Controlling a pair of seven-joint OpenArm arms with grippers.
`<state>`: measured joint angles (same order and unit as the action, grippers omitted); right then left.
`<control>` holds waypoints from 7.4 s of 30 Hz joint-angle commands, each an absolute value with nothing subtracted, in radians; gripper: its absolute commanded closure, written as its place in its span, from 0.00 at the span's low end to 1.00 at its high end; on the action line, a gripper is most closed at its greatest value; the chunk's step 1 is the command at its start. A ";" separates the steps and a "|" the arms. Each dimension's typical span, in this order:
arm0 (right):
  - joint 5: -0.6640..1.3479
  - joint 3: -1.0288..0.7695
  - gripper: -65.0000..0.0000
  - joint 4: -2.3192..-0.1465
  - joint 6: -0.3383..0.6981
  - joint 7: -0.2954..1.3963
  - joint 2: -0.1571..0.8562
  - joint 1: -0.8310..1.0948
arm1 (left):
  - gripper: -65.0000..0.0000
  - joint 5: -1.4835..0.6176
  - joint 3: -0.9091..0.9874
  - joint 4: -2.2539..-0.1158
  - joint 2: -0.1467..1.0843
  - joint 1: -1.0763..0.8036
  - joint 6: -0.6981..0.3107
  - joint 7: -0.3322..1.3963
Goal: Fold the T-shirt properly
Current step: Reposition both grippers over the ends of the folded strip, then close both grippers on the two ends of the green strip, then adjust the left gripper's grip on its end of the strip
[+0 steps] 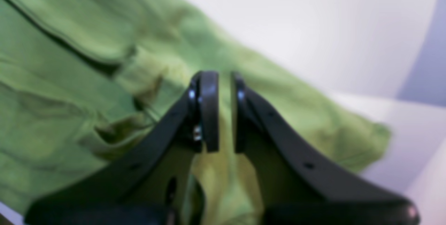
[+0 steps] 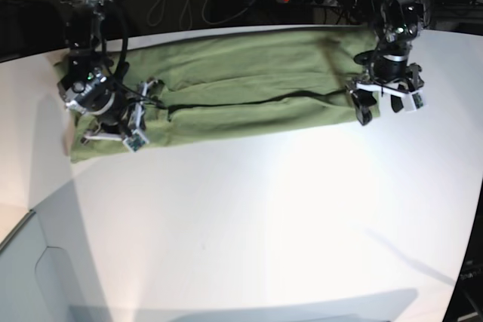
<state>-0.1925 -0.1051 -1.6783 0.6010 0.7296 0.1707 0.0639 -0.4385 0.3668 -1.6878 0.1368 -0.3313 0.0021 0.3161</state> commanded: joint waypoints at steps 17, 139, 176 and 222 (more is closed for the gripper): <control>-0.179 -0.107 0.94 -1.673 0.610 0.707 0.176 0.056 | 0.22 -0.444 0.259 -1.624 0.179 -0.321 -0.001 0.289; -0.177 -0.107 0.94 -1.626 0.605 0.705 0.170 0.047 | 0.45 -0.453 0.349 -1.784 0.097 -0.518 -0.001 0.403; -0.174 -0.102 0.94 -1.626 0.605 0.705 0.168 0.053 | 0.45 -0.538 0.558 -1.817 0.041 -0.501 -0.002 0.403; -0.177 -0.105 0.94 -1.626 0.605 0.705 0.171 0.054 | 0.83 -0.541 0.444 -1.675 0.105 -0.503 -0.002 0.395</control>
